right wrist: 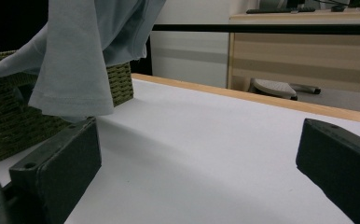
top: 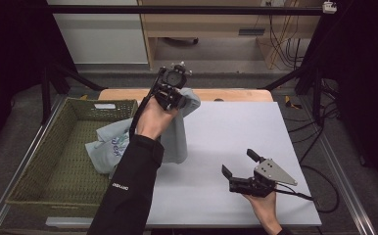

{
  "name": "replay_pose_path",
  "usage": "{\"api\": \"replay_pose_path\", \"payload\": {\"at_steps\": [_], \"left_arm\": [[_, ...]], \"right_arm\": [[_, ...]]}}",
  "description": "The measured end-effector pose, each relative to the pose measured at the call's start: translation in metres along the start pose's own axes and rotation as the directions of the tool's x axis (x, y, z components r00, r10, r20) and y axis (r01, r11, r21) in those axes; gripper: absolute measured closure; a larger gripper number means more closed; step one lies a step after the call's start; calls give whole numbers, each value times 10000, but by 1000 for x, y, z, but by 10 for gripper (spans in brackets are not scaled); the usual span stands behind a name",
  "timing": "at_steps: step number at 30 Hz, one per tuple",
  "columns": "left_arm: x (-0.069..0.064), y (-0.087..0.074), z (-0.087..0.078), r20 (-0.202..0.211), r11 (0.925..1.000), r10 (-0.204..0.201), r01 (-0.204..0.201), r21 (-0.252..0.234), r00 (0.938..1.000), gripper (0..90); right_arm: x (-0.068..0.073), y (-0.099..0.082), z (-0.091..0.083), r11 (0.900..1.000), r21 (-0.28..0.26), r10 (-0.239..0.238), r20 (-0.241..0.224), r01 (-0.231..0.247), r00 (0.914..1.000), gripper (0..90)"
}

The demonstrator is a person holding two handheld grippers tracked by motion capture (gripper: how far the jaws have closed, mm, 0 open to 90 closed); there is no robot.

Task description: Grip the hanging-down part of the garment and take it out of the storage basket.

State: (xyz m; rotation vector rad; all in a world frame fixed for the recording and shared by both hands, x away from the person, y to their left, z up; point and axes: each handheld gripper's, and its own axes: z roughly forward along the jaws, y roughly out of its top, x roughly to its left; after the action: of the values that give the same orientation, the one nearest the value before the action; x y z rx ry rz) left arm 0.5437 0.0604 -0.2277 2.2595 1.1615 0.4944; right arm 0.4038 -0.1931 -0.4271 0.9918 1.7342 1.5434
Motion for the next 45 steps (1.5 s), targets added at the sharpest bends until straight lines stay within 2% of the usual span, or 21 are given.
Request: {"api": "replay_pose_path", "payload": {"at_steps": [10, 11, 14, 17, 18, 20, 21, 23, 24, 25, 32, 34, 35, 39, 45], "left_arm": [[1, -1, -4, 51, 9999, 102, -101, -21, 9999, 833], [2, -1, -4, 42, 9999, 118, -118, -27, 9999, 833], [2, -1, -6, 33, 9999, 131, -131, -59, 9999, 833], [2, -1, -8, 26, 9998, 175, -175, -68, 9998, 833], [2, -1, -8, 38, 9998, 171, -171, -78, 9998, 833], [2, -1, -9, 32, 9998, 184, -183, -86, 9998, 833], [2, -1, -9, 39, 9998, 194, -194, -84, 9998, 833], [3, -1, -10, 58, 9997, 202, -201, -98, 9998, 833], [3, -1, -11, 34, 9997, 214, -213, -122, 9998, 833], [3, -1, -11, 31, 9997, 218, -218, -129, 9998, 833], [3, -2, -11, 69, 9995, 290, -290, -97, 9996, 833], [3, -2, -12, 78, 9995, 273, -272, -163, 9996, 833], [3, -2, -13, 88, 9995, 280, -279, -138, 9996, 833], [4, -3, -13, 135, 9995, 291, -289, -134, 9995, 833], [4, -3, -14, 160, 9995, 297, -295, -128, 9994, 833]], "right_arm": [[-1, 4, -3, 9998, -74, 159, -142, -160, 9998, 5], [-1, 4, -3, 9994, -118, 314, -156, -316, 9994, 5], [-1, 7, -3, 9992, -118, 388, -148, -390, 9991, 5], [-3, 9, -3, 9998, -184, 0, -204, -3, 9998, 4], [1, 11, -2, 9984, -148, 537, -241, -541, 9983, 4], [1, 12, 0, 9995, -171, 250, -238, -254, 9994, 4], [4, 14, 1, 9990, -211, 396, -323, -403, 9987, 4], [7, 17, 4, 9992, -115, 377, -366, -382, 9986, 5], [9, 19, 6, 9987, -309, 391, -468, -406, 9981, 5], [11, 20, 7, 9987, -234, 446, -486, -458, 9978, 4], [27, 30, 20, 9990, -427, 118, -990, -161, 9950, 4], [34, 35, 23, 9989, -368, 254, -1046, -293, 9942, 4], [35, 36, 24, 9992, -363, 110, -1055, -149, 9944, 4], [45, 41, 34, 9995, -292, 77, -1214, -113, 9926, 4], [61, 48, 49, 9995, -223, 188, -1438, -222, 9894, 4]]}}
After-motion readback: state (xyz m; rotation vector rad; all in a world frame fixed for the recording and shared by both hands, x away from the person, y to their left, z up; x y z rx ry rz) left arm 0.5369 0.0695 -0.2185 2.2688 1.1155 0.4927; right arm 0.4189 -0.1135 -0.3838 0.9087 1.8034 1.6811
